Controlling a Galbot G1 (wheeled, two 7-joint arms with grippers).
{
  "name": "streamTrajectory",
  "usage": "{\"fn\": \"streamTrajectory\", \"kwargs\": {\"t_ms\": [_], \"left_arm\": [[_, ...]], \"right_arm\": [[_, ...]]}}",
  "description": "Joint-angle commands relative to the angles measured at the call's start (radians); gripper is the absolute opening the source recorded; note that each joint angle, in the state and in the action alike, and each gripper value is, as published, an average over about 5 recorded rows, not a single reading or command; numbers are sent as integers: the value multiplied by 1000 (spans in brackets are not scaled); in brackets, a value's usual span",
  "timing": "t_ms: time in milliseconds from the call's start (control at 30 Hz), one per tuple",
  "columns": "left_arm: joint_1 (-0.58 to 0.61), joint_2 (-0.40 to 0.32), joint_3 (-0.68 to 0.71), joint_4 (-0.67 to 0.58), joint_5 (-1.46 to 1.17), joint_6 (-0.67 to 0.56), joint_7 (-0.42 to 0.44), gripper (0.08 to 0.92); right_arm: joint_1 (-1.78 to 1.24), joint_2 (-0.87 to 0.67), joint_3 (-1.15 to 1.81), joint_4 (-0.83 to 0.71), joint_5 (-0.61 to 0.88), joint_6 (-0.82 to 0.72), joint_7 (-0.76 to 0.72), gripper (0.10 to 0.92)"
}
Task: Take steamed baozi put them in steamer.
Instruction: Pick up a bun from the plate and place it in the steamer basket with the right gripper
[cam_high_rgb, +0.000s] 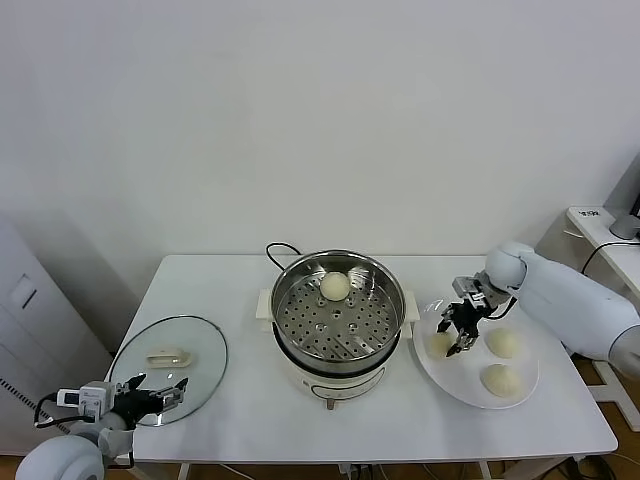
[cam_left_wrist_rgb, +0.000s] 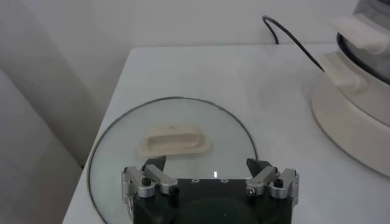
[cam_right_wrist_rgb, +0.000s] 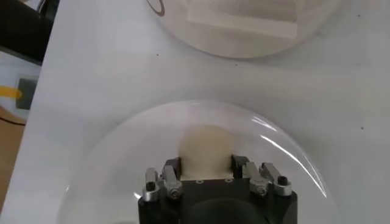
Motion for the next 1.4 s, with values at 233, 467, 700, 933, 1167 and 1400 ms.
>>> {"fn": "streamTrajectory", "kwargs": {"t_ms": [233,467,700,933,1167,1400], "left_arm": [[1,-4,-3,-5,8,-1,-2,823],[-4,1,1,-2,8,-2,-1,823],[-3,-1,3,-1,8,-5,0,823],[-1,-1,1,-2,8,-6,0,823],[-5,-4,4,0,8,-6,-1,823],[-4,-5,4,2,8,-6,-1,823]], "right_arm": [[603,-62,-411,224,348,-162,-90,518],[704,-21,-457,305,510,-271,-32,518],[679,76,-420,375,642,-381,121,518],[606,172,-399,411,739,-460,272,518],[489,240,-376,429,741,-523,407,518],[391,258,-354,440,721,-549,489,518]]}}
